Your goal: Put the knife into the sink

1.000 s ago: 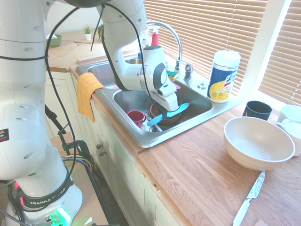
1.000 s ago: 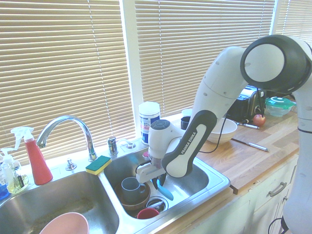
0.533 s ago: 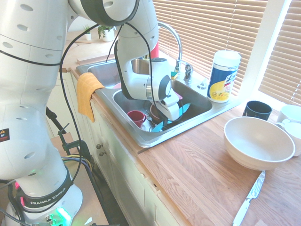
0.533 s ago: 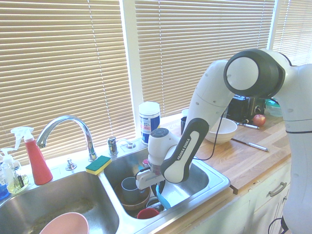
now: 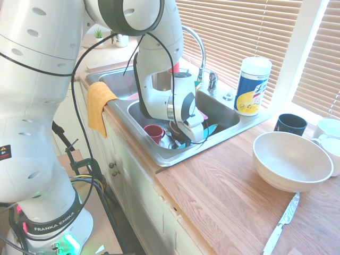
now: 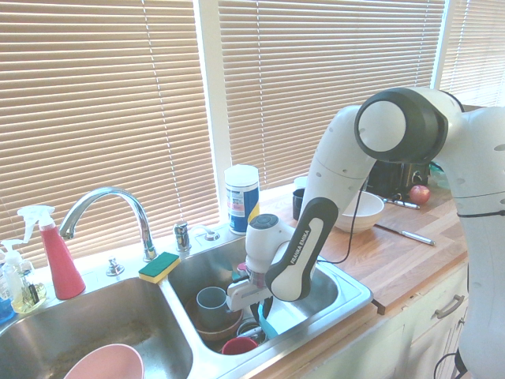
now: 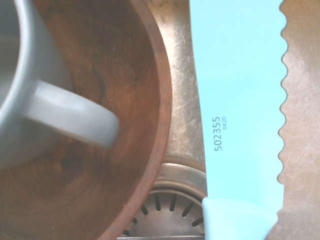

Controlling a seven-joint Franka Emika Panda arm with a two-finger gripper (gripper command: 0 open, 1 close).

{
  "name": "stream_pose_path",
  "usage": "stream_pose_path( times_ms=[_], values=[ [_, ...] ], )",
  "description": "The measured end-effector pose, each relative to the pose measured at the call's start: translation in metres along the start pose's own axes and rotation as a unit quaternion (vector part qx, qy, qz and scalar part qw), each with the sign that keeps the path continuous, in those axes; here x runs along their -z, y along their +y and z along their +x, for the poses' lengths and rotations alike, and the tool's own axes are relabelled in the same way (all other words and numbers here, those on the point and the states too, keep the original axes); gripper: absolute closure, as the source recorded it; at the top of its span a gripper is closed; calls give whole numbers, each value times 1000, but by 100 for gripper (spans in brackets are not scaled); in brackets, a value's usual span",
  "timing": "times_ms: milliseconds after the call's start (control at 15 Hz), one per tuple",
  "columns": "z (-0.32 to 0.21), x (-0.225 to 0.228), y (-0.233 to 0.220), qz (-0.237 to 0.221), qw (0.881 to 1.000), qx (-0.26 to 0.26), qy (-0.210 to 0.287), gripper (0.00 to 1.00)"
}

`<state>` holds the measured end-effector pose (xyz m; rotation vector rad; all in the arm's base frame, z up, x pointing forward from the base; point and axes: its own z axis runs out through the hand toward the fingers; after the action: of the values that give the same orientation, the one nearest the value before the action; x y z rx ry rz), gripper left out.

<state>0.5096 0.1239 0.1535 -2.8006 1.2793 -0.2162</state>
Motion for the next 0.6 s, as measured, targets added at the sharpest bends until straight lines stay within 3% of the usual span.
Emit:
stream_pose_path(
  times_ms=[600],
  values=[
    [2,-6,-1,-1,1000,-2,-5,0]
  ],
)
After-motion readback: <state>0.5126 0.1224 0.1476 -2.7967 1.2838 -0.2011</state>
